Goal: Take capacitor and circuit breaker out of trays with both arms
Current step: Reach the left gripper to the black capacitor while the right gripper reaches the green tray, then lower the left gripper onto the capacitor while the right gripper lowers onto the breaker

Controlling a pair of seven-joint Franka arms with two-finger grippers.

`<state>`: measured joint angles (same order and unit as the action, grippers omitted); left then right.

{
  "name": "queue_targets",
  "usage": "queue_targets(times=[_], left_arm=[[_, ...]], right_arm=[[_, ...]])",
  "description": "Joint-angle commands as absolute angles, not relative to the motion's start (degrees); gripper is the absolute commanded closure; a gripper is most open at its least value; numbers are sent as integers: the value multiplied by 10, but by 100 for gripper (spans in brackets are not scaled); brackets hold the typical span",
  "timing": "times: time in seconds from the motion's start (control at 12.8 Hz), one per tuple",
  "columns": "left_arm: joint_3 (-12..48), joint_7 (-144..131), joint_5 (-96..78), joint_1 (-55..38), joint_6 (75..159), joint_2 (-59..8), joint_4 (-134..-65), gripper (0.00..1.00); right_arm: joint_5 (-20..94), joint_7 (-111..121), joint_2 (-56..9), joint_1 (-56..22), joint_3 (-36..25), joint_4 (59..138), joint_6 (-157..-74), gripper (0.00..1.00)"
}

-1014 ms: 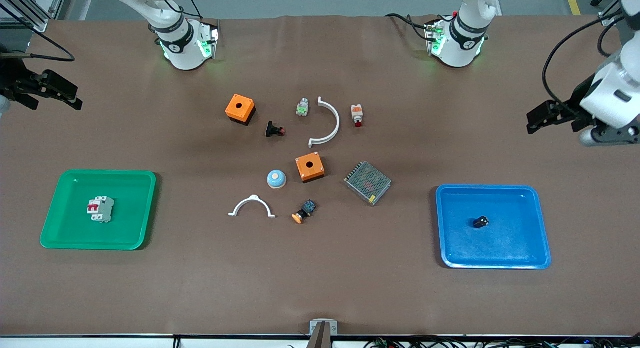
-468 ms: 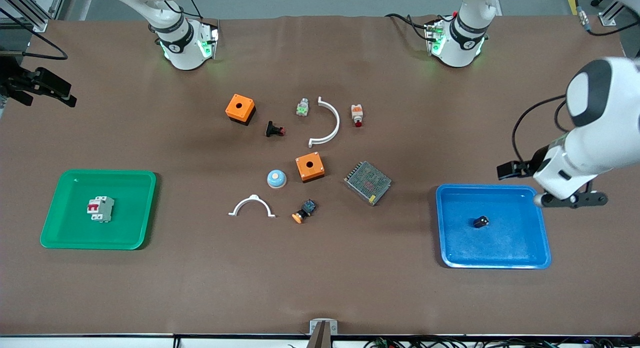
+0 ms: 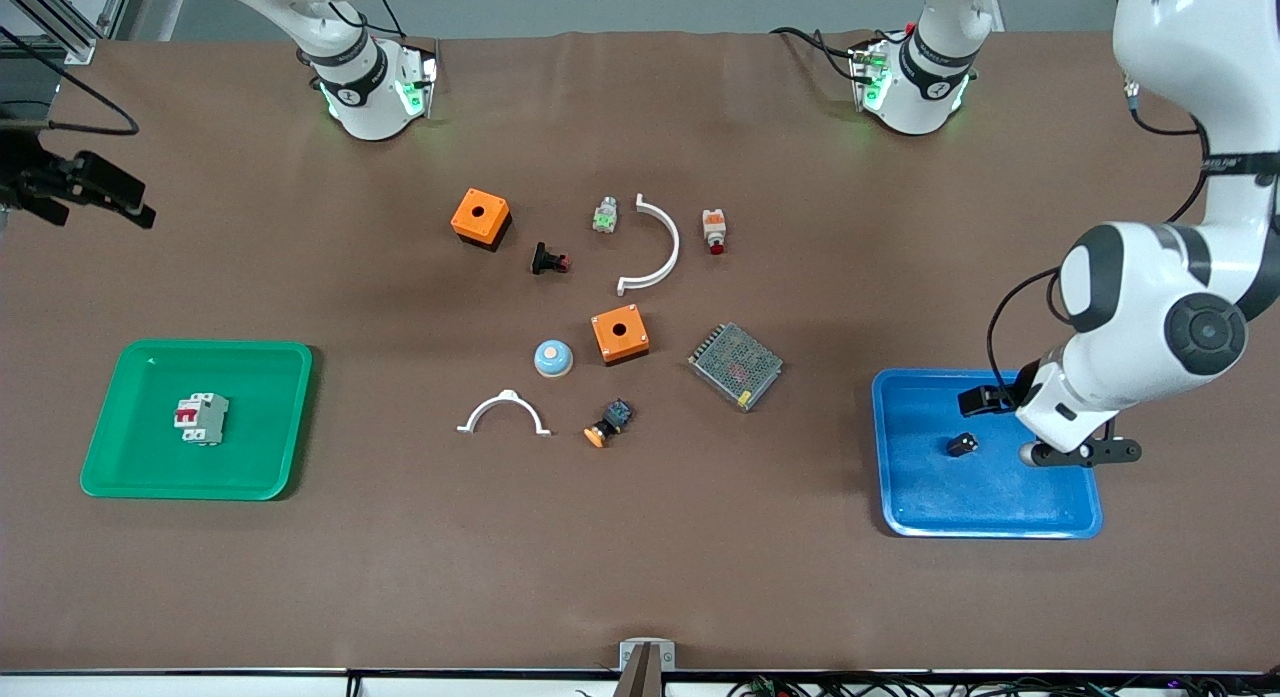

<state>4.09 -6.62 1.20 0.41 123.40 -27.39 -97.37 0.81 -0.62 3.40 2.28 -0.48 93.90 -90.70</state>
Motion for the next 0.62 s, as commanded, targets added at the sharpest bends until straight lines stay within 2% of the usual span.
queue_targets(times=[0.0,0.23,0.39,0.55], left_arm=[[42,-54,25,9,1275,-308,-970,25],[42,-54,31,4,1328,-343,-966,28],[42,-54,31,5,1353,-361,-966,29],[42,-54,48,8,1354,-366,-967,30]], right_arm=[[3,0,-49,43,-2,918,-954,0],[0,-1,-109,73,-3,924,-978,0],[2,24,-155,101,-2,927,-1022,0],[2,81,-171,118,-2,960,-1080,0]])
